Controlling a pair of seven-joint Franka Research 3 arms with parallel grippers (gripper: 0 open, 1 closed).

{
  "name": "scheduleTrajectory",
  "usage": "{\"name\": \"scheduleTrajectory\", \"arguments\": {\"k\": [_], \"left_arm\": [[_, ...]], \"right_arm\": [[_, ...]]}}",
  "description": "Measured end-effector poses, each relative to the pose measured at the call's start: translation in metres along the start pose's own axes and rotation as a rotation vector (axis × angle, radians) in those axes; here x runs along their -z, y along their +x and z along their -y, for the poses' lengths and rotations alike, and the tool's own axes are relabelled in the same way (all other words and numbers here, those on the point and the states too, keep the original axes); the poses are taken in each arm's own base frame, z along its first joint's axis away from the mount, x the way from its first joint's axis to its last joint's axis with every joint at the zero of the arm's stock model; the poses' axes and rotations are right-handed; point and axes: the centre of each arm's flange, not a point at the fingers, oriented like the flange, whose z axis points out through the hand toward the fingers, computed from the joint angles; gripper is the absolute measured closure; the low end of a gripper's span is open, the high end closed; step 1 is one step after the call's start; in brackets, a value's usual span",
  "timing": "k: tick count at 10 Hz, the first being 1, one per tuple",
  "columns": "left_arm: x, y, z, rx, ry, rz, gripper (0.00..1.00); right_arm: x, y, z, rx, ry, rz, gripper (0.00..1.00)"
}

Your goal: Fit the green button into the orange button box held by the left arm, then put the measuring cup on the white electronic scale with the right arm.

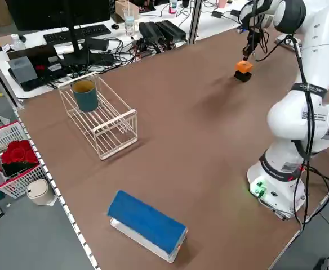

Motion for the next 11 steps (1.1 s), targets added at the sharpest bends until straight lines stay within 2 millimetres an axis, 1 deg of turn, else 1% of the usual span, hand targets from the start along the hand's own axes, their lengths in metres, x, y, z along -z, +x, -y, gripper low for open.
{"name": "scheduleTrajectory", "arguments": {"k": [1,2,3,5,6,7,8,9,10,11], "left_arm": [[0.025,0.013,0.012,0.024,0.009,-0.002,0.89],[0.056,0.03,0.033,0.058,0.025,-0.001,0.74],[0.088,0.047,0.06,0.092,0.052,0.008,0.6],[0.148,0.085,0.125,0.128,0.075,0.011,0.31],[0.173,0.099,0.155,0.148,0.068,-0.004,0.18],[0.195,0.106,0.181,0.167,0.062,-0.02,0.02],[0.213,0.109,0.207,0.159,0.061,-0.03,0.0],[0.227,0.112,0.237,0.133,0.064,-0.037,0.0],[0.242,0.117,0.277,0.096,0.074,-0.033,0.0],[0.259,0.119,0.322,0.049,0.089,-0.007,0.0]], "right_arm": [[0.0,0.0,0.0,0.0,0.0,0.0,0.0],[0.0,0.0,0.0,0.001,0.0,0.001,0.0],[-0.001,0.0,0.001,0.001,0.0,0.001,0.0],[-0.001,0.0,0.001,0.002,0.0,0.001,0.0],[-0.001,0.0,0.002,0.003,0.001,0.002,0.0],[-0.001,0.0,0.002,0.004,0.001,0.002,0.0],[-0.001,0.001,0.003,0.005,0.002,0.002,0.0],[-0.001,0.001,0.003,0.006,0.002,0.001,0.0],[-0.001,0.001,0.004,0.006,0.002,0.0,0.0],[0.0,0.001,0.003,0.005,0.002,-0.002,0.0]]}}
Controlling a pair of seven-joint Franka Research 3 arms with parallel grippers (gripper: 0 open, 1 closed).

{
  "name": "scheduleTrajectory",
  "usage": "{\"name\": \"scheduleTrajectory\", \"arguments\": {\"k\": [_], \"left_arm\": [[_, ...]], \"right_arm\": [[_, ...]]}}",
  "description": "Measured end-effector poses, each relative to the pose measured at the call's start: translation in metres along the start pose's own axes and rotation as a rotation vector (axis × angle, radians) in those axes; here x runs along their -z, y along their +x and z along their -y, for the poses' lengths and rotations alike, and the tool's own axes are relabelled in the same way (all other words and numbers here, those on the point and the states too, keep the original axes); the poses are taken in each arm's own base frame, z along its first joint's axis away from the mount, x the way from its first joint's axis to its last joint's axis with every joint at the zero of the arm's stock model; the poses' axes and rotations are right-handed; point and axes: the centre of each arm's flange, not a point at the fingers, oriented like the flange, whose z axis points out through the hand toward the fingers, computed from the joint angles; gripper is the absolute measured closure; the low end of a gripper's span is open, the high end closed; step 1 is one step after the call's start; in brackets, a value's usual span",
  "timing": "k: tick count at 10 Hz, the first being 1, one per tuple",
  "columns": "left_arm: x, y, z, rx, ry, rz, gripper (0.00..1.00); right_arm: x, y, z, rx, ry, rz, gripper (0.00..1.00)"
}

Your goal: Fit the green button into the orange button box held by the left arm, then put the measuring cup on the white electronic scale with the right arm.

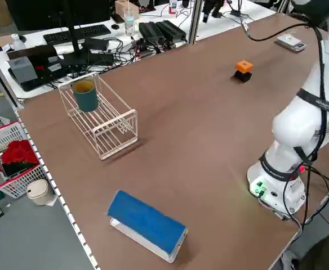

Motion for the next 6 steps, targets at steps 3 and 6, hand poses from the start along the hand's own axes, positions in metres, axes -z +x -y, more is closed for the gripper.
{"name": "scheduleTrajectory", "arguments": {"k": [3,6], "left_arm": [[0.049,-0.009,0.093,-0.125,0.004,0.037,0.0],[0.096,-0.012,0.143,-0.182,-0.083,0.064,0.0]], "right_arm": [[0.0,0.0,-0.001,-0.001,0.0,-0.004,0.0],[0.001,0.0,-0.002,-0.004,-0.002,-0.004,0.0]]}}
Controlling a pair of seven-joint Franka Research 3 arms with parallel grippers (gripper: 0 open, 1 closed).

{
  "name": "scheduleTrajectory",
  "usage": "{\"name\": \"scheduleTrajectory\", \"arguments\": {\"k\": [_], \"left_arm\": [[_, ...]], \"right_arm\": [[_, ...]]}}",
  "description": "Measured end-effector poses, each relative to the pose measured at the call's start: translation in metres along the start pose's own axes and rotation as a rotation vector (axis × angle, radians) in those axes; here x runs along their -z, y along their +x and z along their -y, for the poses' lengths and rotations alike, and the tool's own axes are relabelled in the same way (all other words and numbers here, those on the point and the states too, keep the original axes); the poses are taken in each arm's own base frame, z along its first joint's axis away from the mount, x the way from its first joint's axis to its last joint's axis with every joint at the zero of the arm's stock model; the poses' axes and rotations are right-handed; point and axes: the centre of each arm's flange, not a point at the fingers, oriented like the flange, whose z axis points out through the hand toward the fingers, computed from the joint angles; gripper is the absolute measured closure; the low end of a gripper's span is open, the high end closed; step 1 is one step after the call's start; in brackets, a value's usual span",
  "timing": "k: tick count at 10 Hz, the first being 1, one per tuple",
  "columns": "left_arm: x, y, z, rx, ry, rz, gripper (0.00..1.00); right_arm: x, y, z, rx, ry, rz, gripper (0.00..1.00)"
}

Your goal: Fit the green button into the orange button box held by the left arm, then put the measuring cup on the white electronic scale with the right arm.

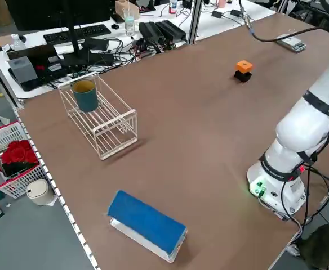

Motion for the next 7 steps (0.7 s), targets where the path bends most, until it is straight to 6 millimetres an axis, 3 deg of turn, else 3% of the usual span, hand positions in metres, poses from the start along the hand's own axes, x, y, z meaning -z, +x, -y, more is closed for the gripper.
{"name": "scheduleTrajectory", "arguments": {"k": [2,3,7], "left_arm": [[0.028,-0.004,0.011,-0.042,-0.009,-0.035,0.0],[0.033,-0.005,0.011,-0.048,-0.009,-0.042,0.0],[0.03,-0.003,0.012,-0.047,-0.009,-0.036,0.0]], "right_arm": [[-0.001,0.0,-0.003,-0.004,-0.001,0.003,0.0],[-0.001,-0.001,-0.003,-0.005,-0.001,0.006,0.0],[-0.002,-0.002,0.004,0.007,0.001,0.02,0.0]]}}
